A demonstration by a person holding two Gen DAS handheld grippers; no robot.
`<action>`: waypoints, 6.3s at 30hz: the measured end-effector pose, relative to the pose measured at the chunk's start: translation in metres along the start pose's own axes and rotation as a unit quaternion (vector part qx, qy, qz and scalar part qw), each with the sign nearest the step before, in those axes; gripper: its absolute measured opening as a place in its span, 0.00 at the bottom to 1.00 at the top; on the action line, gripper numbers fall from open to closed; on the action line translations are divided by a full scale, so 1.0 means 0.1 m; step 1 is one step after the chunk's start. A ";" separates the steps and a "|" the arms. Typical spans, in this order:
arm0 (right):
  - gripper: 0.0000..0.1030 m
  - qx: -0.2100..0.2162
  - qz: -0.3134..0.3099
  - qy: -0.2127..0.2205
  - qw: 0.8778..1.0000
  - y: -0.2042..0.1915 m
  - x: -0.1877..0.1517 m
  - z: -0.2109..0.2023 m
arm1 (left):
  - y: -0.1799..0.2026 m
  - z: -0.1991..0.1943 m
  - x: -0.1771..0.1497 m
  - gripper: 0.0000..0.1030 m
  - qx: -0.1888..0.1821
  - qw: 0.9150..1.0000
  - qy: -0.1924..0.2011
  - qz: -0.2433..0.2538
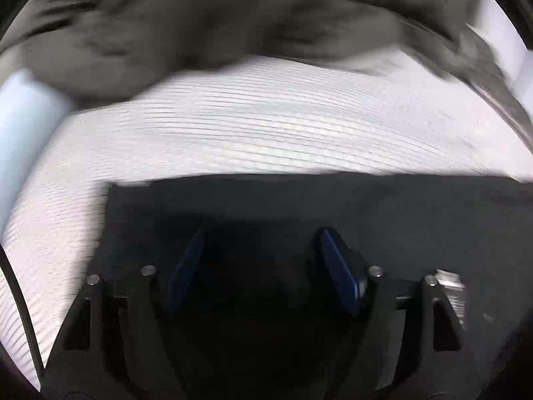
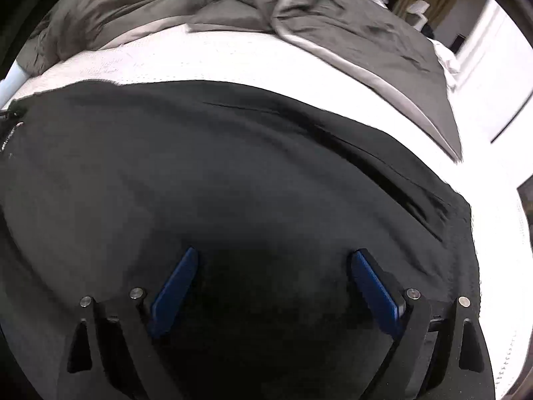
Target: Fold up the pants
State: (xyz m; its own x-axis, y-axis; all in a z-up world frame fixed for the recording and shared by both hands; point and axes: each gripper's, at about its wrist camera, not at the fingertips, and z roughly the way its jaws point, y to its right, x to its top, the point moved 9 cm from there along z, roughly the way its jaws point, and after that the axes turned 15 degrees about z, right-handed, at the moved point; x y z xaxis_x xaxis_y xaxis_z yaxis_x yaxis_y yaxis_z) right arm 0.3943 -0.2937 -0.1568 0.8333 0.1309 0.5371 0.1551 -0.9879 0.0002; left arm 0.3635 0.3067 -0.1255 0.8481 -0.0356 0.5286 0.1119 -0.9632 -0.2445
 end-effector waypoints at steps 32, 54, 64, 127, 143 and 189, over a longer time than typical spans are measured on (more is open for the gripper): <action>0.97 0.088 0.300 0.109 0.944 1.55 -2.62 -2.08 | -0.48 -2.01 -2.94 0.74 -0.134 0.960 0.112 -0.218; 0.27 0.125 0.395 0.093 0.905 1.67 -2.14 -1.52 | -0.91 -1.62 -2.85 0.03 -0.105 0.942 0.109 -0.298; 0.13 0.151 0.390 0.112 0.902 1.69 -2.39 -1.93 | -0.92 -1.74 -3.04 0.02 -0.110 0.943 0.108 -0.296; 0.82 0.136 0.388 0.123 0.903 1.14 -0.78 -1.06 | 0.16 -0.56 -0.75 0.12 -0.192 0.961 0.007 -0.198; 0.11 0.223 0.506 0.084 0.829 1.47 -0.35 -0.42 | -1.29 -0.05 -1.00 0.58 -0.121 0.918 0.033 -0.376; 0.49 0.223 0.407 0.121 0.878 1.37 -1.52 -1.76 | 0.05 -1.52 -1.95 0.53 -0.236 0.943 0.057 -0.228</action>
State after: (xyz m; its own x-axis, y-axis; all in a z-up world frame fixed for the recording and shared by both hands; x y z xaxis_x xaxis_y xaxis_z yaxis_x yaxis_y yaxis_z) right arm 0.1957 -0.4639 -0.0901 0.6358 -0.6773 0.3700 -0.2011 -0.6083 -0.7678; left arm 0.1200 0.2682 -0.1066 0.7035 0.4078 0.5820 0.1850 -0.8958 0.4041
